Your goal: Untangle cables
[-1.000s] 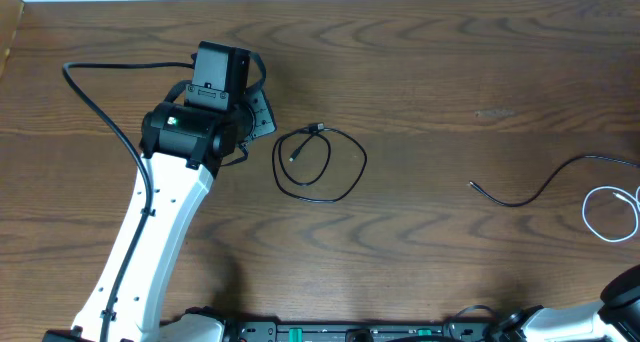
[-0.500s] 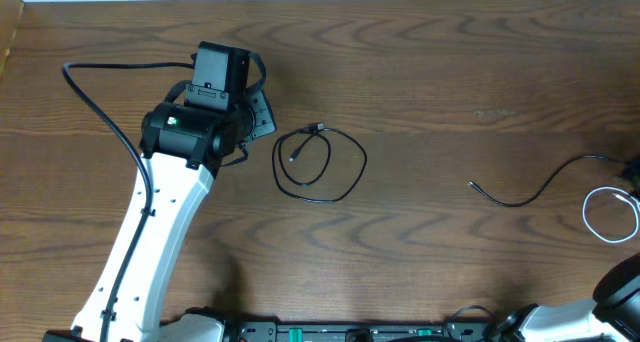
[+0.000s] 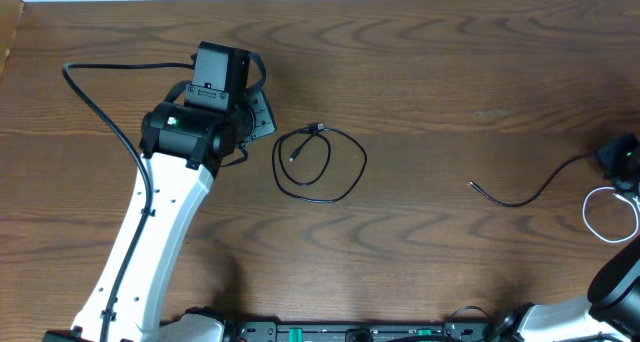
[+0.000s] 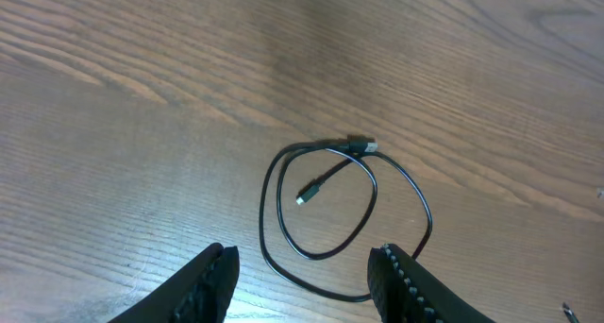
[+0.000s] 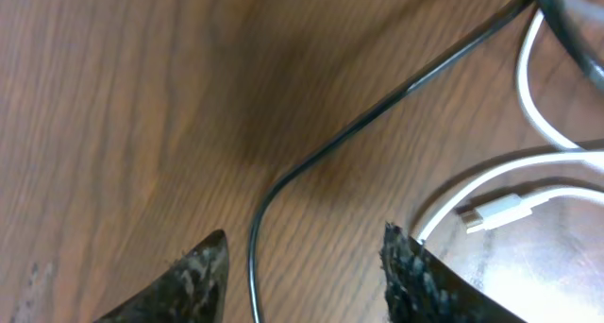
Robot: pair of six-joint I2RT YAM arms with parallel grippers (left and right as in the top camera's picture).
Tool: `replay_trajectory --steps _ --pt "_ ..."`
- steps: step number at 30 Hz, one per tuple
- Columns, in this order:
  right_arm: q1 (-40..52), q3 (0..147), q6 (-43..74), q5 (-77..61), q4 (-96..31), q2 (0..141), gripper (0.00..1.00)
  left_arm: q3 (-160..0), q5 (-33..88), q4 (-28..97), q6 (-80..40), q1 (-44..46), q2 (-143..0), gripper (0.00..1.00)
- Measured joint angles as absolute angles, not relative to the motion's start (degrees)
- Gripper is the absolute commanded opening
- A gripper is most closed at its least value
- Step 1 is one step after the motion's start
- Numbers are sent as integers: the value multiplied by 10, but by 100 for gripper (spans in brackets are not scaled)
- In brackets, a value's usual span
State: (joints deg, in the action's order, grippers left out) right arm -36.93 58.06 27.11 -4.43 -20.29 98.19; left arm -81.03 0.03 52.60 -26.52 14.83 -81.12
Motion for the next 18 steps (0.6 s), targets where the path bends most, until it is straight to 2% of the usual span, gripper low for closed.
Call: replay_trajectory --steps 11,18 --pt "-356 494 321 -43 -31 982 54 -810 0 526 -265 148 -811 50" --pt "-334 485 325 -34 23 982 53 -810 0 526 -265 148 -811 50"
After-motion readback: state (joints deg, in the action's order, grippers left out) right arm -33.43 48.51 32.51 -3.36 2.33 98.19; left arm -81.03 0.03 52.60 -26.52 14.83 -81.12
